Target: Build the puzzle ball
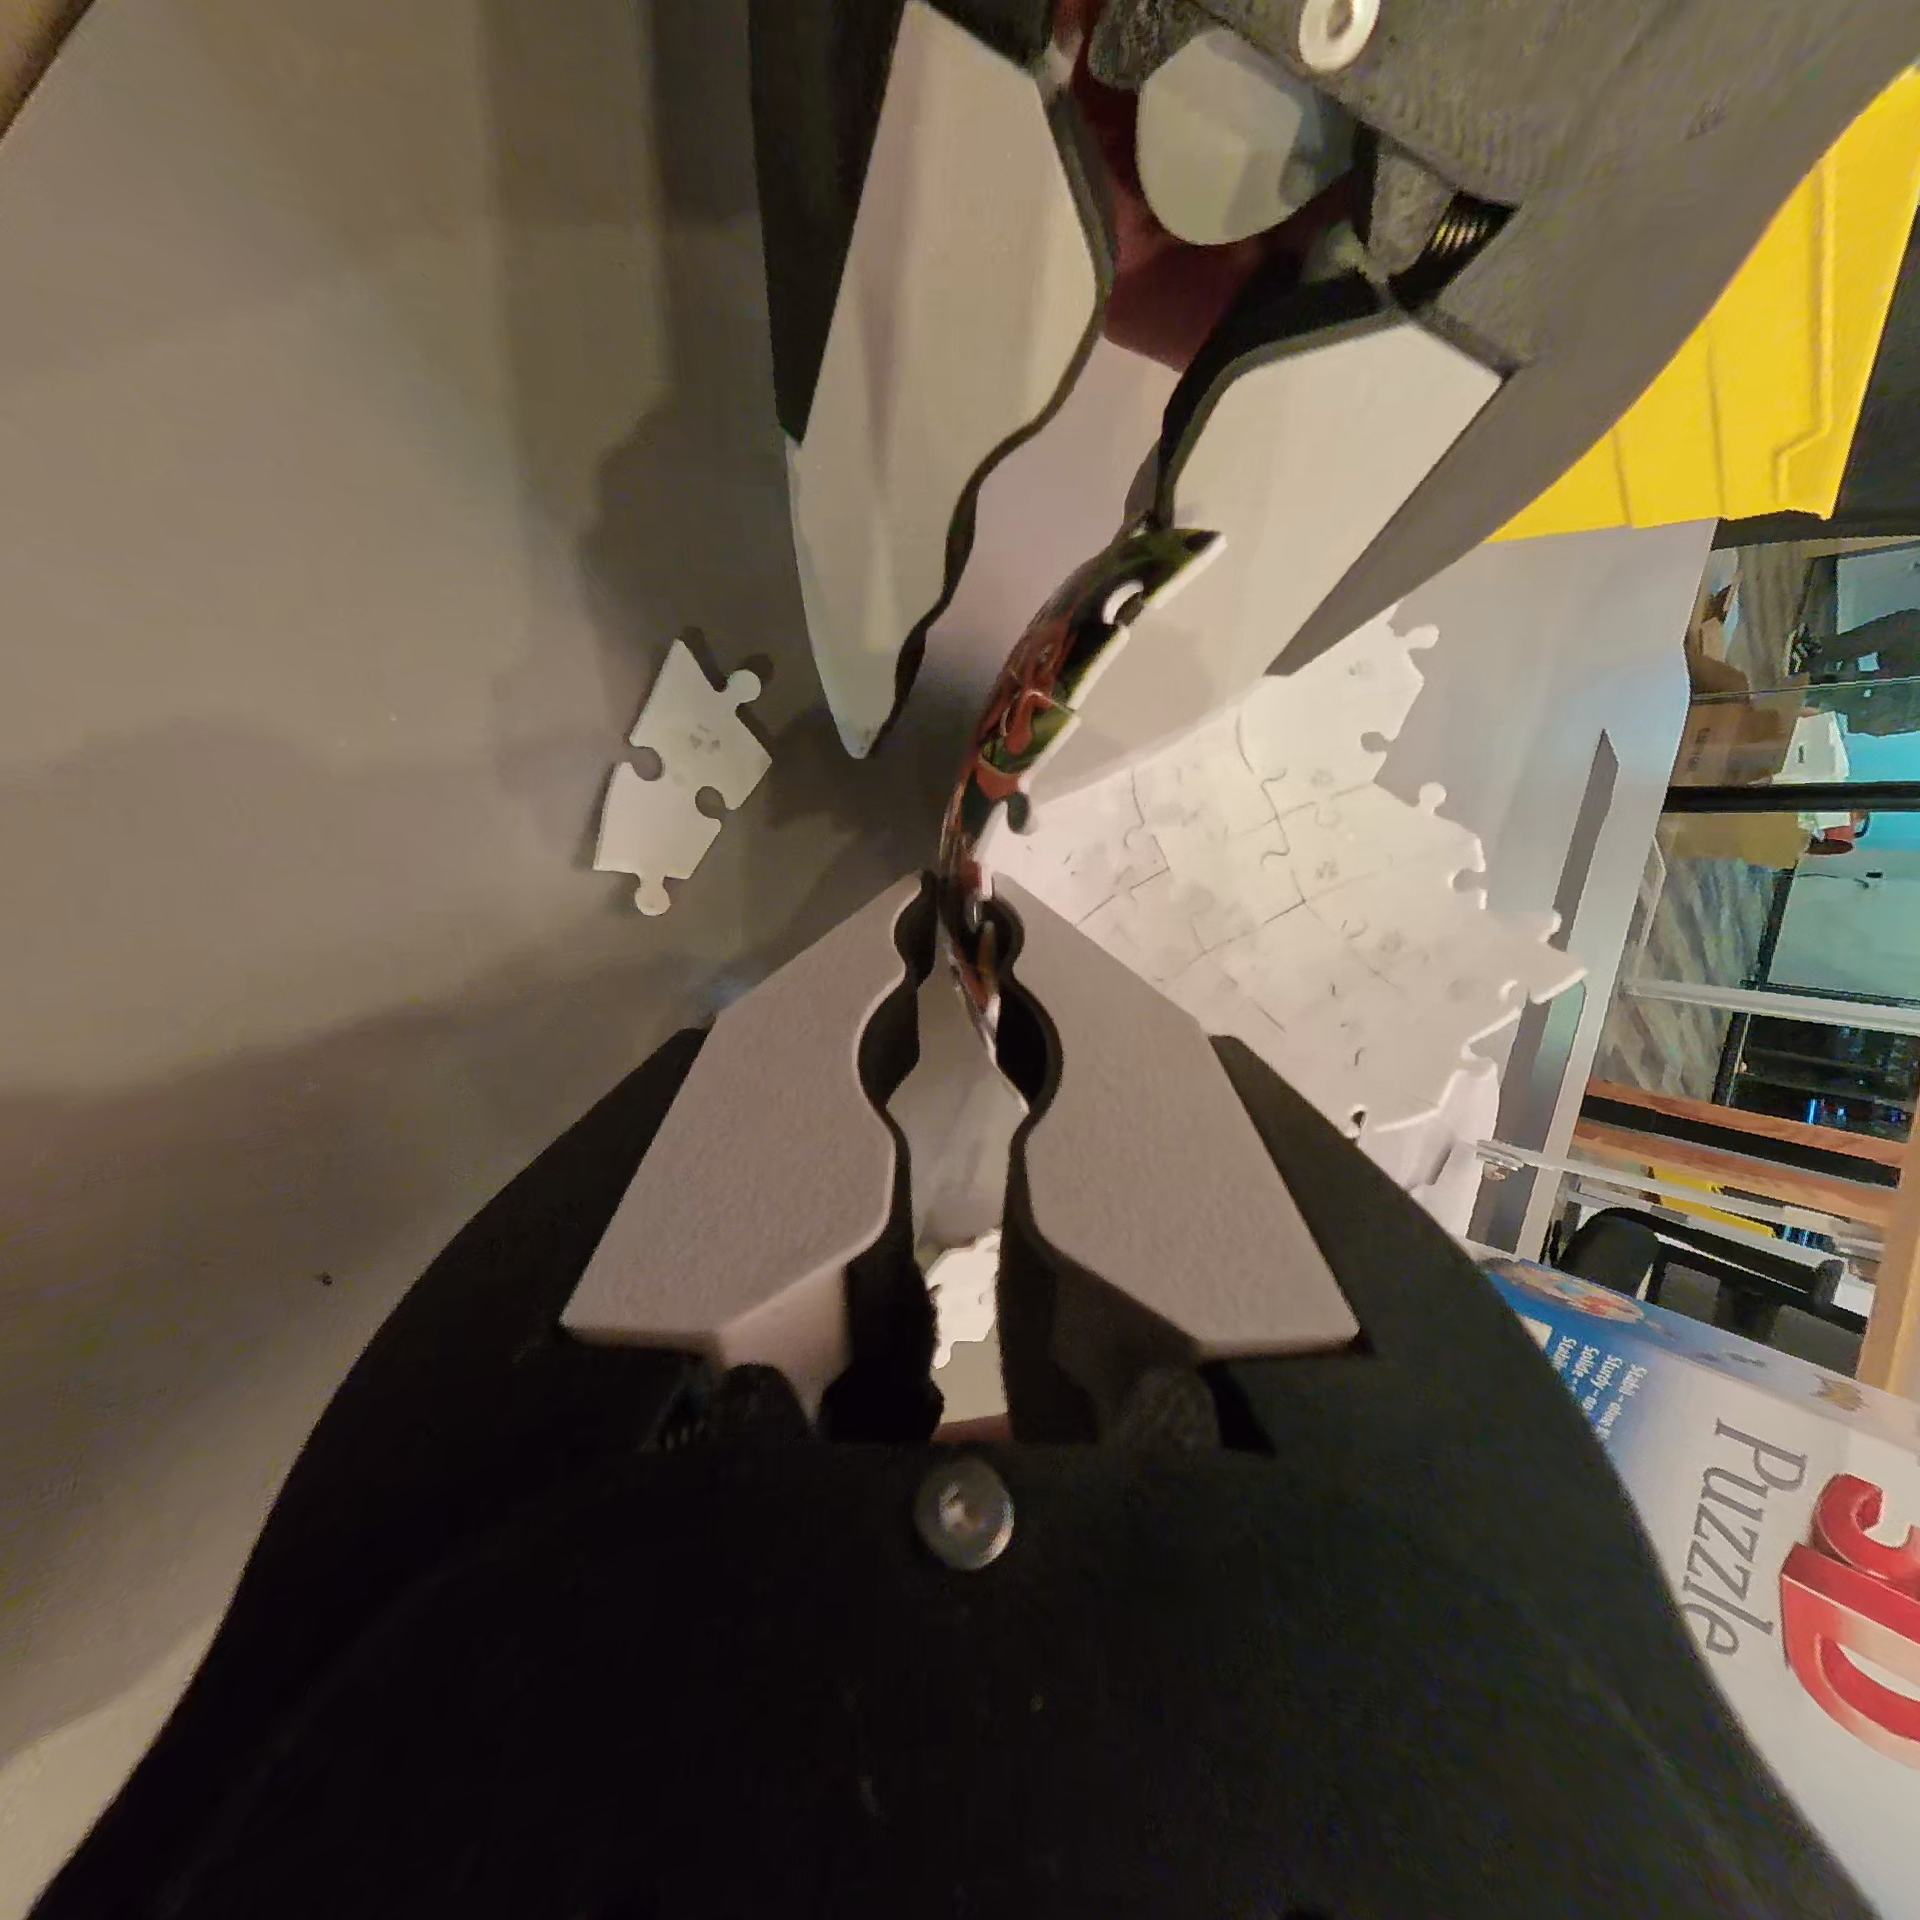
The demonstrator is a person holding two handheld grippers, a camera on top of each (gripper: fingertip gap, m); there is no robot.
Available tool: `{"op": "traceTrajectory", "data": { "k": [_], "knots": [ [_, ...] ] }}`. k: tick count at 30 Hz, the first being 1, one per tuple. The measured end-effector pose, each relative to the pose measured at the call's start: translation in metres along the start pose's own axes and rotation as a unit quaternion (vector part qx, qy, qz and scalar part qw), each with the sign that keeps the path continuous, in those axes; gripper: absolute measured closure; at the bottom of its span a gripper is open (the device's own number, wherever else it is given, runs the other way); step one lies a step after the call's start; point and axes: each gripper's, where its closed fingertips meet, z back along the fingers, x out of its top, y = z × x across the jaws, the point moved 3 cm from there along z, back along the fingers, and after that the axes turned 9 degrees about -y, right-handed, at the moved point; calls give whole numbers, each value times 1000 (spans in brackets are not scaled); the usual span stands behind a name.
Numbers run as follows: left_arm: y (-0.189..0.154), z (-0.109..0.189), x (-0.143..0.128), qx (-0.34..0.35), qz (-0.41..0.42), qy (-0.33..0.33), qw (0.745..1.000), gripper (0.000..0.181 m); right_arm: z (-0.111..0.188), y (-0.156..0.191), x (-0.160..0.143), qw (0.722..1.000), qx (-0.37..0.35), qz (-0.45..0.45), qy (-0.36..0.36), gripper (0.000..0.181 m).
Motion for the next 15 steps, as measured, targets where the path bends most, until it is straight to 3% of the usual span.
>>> {"op": "traceTrajectory", "data": {
  "k": [4,15],
  "knots": [
    [4,-1,0,10,-1,0,1000,173,0,1,1,1000,3,5,0,176],
    [2,-2,0,2,-1,-4,1000,176,1,2,1,1000,6,8,1,176]
  ]
}}
